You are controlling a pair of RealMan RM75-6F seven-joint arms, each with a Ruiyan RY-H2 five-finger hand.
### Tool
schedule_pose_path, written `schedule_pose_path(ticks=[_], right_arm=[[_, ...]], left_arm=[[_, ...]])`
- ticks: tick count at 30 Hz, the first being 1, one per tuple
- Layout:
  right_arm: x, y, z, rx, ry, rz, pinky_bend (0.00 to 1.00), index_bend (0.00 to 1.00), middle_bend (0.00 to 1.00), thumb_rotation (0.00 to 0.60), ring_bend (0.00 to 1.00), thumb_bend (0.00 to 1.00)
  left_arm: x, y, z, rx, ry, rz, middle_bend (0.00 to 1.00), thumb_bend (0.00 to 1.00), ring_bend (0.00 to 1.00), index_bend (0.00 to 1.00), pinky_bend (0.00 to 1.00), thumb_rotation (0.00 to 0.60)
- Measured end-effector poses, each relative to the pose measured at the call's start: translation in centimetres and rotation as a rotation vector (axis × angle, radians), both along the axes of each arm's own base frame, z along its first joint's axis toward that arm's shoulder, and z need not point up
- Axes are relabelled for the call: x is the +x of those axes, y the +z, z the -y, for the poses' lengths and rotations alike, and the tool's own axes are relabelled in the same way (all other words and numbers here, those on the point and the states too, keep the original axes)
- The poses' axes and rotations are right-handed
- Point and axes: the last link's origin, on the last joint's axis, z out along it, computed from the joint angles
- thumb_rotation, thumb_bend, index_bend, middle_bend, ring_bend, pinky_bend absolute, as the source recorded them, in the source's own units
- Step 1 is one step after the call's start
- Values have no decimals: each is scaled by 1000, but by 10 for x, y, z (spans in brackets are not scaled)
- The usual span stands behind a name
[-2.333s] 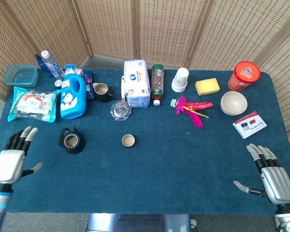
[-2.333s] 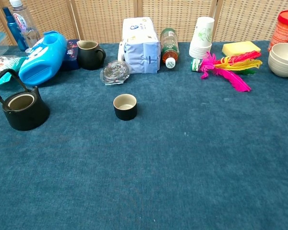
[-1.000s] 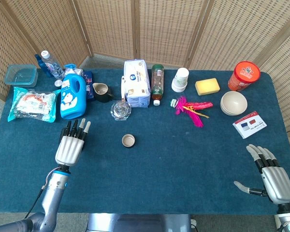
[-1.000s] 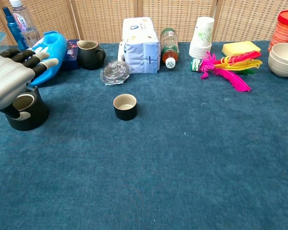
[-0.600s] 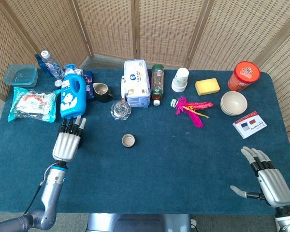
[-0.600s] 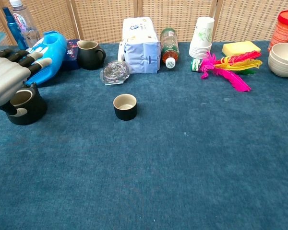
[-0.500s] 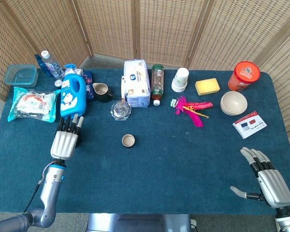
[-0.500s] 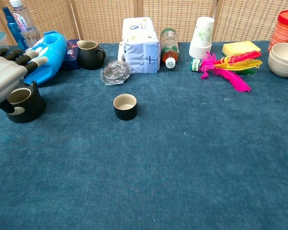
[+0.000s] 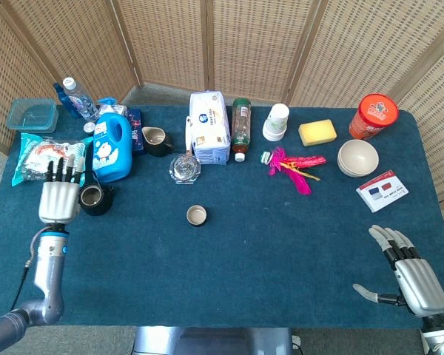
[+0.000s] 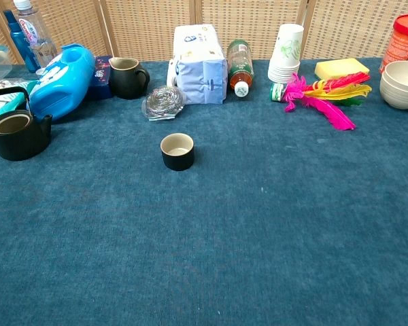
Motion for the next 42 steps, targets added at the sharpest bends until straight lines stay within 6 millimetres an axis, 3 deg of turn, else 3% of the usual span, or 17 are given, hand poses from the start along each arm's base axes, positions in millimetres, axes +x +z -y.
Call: schedule_pose_path(ticks=[12, 20, 27, 36, 42], right_arm=[[0, -4, 0, 18, -6, -4, 0, 0, 0, 279, 0, 0], [2, -11, -1, 40, -2, -16, 0, 0, 0, 279, 0, 0], [3, -14, -1, 51, 1, -23, 0, 0, 0, 280, 0, 0], [2, -18, 0, 62, -5, -33, 0, 0, 0, 280, 0, 0], [0, -18, 2, 58, -15, -34, 0, 0, 0, 279, 0, 0]], left_arm=[[-12, 37, 3, -53, 96, 211, 0, 0, 0, 0, 73, 600], [-15, 70, -9, -134, 237, 364, 21, 0, 32, 49, 145, 600], [-10, 70, -27, -212, 342, 487, 139, 0, 139, 83, 148, 600], [6, 72, -61, -240, 365, 560, 143, 0, 142, 91, 148, 600], [15, 66, -70, -255, 370, 577, 142, 0, 143, 91, 179, 600]])
